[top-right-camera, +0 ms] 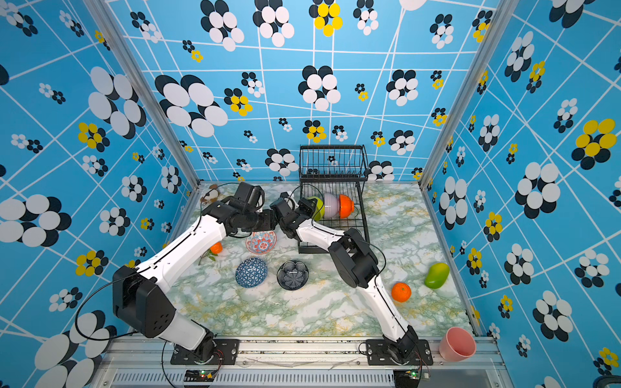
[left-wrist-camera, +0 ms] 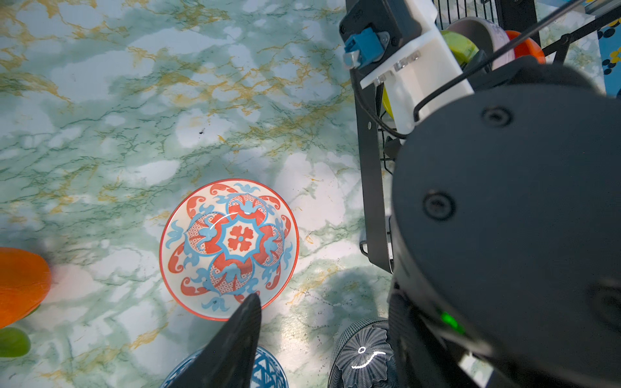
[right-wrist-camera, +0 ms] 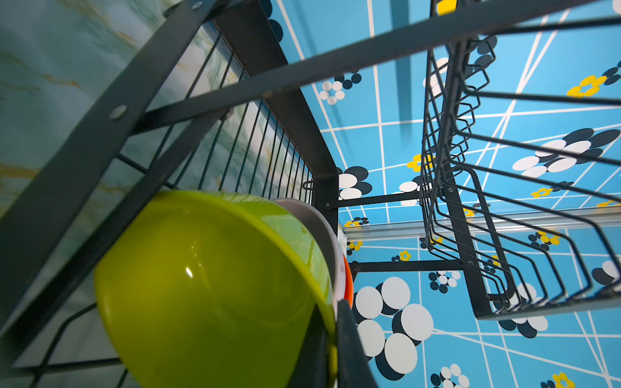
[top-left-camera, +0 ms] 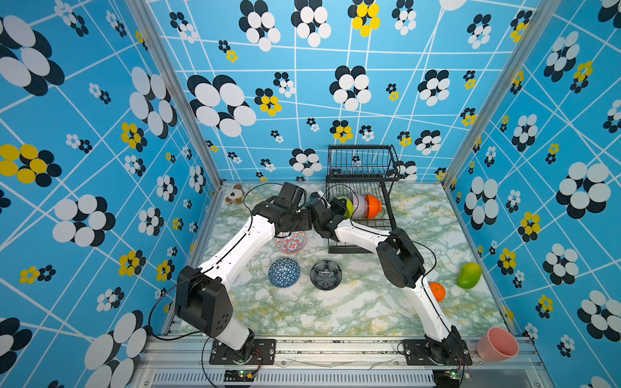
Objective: Load bowls into a dish rack
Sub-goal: Place the bowl in the dish rack.
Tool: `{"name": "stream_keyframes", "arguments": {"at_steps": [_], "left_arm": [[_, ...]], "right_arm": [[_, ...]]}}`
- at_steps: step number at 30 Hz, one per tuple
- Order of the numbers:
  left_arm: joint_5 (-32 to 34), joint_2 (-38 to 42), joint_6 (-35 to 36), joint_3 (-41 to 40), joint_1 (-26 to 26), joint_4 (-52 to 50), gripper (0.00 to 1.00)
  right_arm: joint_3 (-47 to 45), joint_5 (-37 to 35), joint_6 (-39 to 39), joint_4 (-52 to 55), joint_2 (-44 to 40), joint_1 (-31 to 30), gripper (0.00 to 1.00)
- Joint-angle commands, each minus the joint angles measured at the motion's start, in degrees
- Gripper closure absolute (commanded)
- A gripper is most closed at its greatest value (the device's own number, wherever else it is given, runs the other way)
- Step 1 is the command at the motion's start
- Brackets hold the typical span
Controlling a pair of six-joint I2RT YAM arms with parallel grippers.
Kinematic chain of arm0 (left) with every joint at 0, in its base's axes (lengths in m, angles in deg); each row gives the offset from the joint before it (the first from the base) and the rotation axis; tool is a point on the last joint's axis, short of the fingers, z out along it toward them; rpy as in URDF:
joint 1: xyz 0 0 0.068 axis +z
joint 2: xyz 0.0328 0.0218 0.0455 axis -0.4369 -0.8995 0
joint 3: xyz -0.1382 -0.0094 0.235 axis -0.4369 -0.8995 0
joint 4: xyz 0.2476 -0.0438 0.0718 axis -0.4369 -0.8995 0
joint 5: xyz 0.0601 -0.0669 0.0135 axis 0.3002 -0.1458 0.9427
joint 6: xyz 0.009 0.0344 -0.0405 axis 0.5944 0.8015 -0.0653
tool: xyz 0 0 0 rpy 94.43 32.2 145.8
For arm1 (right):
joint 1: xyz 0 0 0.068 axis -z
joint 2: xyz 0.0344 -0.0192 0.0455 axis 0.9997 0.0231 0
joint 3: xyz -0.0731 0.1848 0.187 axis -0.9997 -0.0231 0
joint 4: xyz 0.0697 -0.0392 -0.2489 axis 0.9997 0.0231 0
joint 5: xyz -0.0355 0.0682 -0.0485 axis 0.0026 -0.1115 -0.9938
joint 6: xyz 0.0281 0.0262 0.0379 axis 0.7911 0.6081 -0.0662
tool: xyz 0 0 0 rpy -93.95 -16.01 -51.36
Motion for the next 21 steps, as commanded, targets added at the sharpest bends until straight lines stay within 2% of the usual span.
{"name": "stream_keyframes", "arguments": {"at_steps": [1,8,21], "left_arm": [[-0.67,0.26,-0.02,-0.77,0.0,0.26,0.37],[-0.74,0.33,-0.03,-0.81,0.02,0.26,0.37],[-0.44,0.59,-0.11,-0.86,0.03,0.27,0.37]], "right_arm": [[1.3,-3.35,-2.58,-4.58,1.76,0.37,1.0],[1.13,-4.93,-7.57,-10.43,2.99,0.94,1.0],[1.2,-5.48,-10.88,-13.86,4.61,1.51,1.0]]}}
